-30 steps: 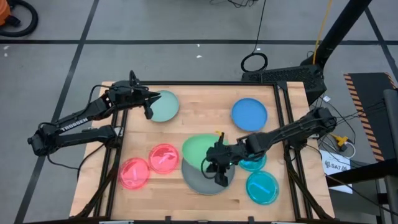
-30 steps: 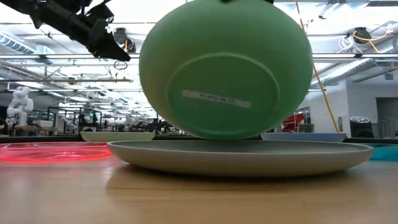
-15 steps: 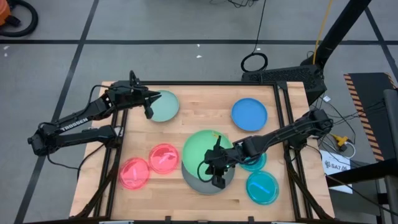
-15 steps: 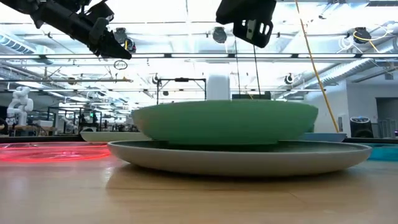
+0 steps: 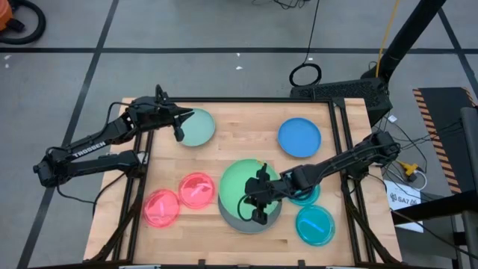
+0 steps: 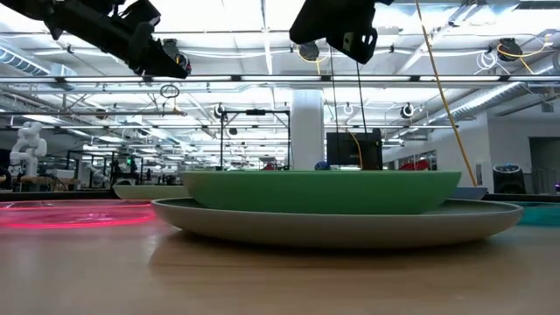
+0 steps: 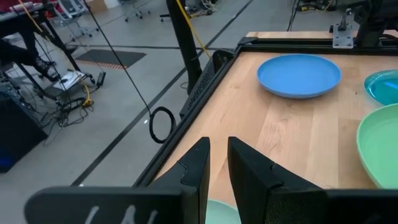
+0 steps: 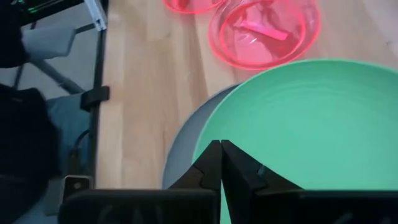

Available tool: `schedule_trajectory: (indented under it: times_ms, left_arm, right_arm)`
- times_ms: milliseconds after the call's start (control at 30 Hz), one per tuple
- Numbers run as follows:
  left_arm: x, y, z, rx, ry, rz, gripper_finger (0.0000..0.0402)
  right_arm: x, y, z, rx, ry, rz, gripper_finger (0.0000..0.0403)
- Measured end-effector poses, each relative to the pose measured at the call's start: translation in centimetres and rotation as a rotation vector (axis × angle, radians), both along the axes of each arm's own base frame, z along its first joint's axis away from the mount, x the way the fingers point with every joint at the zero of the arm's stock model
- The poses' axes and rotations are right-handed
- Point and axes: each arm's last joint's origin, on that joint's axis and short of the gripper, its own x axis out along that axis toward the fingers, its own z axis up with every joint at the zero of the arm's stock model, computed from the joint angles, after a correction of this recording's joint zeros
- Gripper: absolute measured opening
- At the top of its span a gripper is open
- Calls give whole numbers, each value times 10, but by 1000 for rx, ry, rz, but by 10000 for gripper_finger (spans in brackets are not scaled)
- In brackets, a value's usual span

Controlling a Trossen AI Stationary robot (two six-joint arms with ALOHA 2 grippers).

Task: Stack plastic plates
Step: Move the stacked plates to the top center

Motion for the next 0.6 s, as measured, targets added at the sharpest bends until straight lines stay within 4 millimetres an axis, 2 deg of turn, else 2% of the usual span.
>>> schedule_trajectory:
  times_ms: [600]
  left_arm:
    - [0,0,-1,-29,1,8,65]
  right_arm:
    - [-6,-6,-7,-143,65,-76,0]
